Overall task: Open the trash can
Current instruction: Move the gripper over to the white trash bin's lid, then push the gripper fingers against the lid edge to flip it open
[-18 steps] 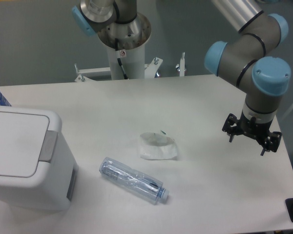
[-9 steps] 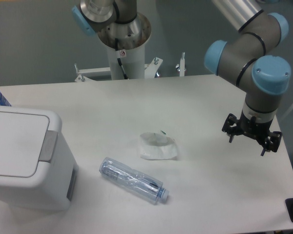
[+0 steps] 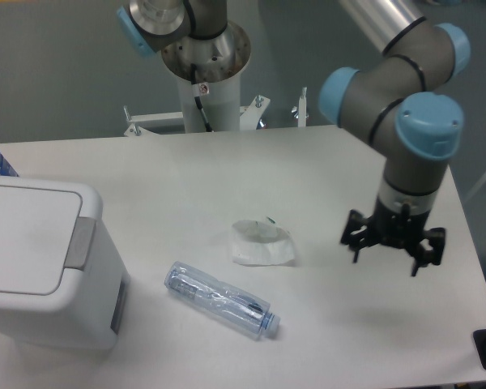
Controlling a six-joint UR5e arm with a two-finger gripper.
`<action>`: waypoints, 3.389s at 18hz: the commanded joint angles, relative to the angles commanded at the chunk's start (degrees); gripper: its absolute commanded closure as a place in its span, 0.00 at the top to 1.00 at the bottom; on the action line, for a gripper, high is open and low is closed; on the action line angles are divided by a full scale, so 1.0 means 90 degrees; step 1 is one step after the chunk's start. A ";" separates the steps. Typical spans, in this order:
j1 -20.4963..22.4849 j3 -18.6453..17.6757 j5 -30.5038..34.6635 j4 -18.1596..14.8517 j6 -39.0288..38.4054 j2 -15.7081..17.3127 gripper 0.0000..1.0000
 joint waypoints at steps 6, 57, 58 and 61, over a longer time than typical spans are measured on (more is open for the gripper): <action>-0.0918 0.0000 -0.0488 0.0000 -0.1680 0.0489 1.00; -0.2453 -0.0762 -0.0626 0.0488 -0.2776 0.1270 1.00; -0.2453 -0.0762 -0.0616 0.0488 -0.2776 0.1261 1.00; -0.2423 -0.0781 -0.0616 0.0479 -0.2776 0.1261 1.00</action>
